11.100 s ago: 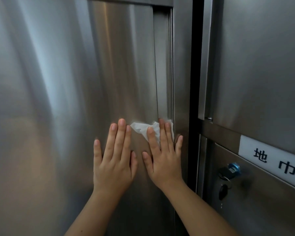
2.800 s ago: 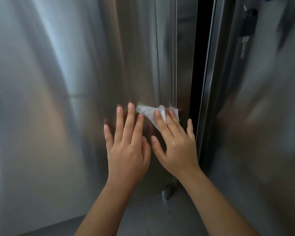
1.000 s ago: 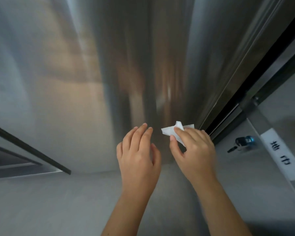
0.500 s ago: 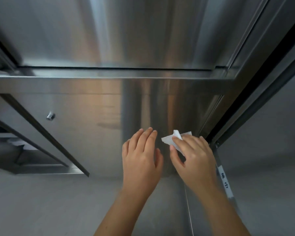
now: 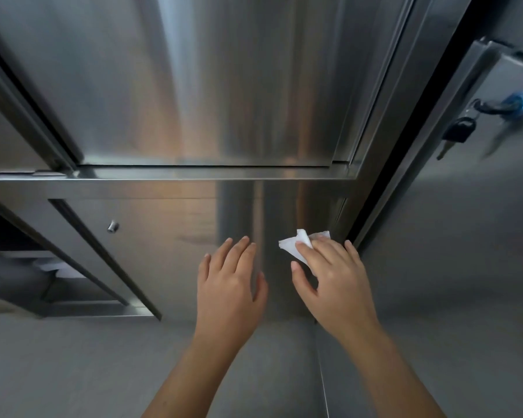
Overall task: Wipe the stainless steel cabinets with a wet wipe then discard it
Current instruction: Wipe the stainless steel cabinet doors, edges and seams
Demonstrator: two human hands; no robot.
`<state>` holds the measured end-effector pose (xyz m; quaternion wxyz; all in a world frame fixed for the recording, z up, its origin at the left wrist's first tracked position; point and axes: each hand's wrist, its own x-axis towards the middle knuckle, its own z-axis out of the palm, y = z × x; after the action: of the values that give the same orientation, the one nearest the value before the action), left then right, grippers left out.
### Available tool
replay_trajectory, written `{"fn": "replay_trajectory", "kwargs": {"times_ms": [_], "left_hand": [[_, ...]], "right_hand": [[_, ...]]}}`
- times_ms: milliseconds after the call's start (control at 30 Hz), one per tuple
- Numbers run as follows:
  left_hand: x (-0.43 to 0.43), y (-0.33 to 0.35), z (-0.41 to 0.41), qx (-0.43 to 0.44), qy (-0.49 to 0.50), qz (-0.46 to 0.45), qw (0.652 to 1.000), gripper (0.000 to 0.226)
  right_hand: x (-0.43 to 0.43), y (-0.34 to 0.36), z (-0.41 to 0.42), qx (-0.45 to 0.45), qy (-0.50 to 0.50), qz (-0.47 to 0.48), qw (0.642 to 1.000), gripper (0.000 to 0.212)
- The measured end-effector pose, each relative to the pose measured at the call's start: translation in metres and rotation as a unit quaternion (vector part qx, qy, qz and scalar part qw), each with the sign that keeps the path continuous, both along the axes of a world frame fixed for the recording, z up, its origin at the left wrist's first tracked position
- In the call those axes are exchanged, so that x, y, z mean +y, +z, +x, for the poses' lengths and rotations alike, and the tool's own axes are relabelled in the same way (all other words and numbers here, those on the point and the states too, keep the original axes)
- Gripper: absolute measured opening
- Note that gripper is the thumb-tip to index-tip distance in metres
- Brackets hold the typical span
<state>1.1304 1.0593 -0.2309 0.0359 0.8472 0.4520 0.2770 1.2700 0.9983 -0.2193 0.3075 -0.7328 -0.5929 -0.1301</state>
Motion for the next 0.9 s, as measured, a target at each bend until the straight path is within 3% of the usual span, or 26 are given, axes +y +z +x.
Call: {"fn": "replay_trajectory", "kwargs": {"times_ms": [167, 533, 900], "left_hand": [[-0.021, 0.018, 0.007, -0.013, -0.004, 0.019, 1.0, 0.043], [-0.044, 0.05, -0.005, -0.052, 0.055, 0.064, 0.995, 0.04], [-0.03, 0.059, -0.087, -0.051, 0.1, 0.049, 0.993, 0.04]], "right_hand": [[-0.019, 0.015, 0.002, 0.002, -0.008, 0.013, 1.0, 0.025], [-0.029, 0.039, -0.018, 0.006, 0.051, 0.0, 0.999, 0.028], [0.002, 0.046, -0.086, -0.014, 0.115, 0.0, 0.993, 0.029]]}}
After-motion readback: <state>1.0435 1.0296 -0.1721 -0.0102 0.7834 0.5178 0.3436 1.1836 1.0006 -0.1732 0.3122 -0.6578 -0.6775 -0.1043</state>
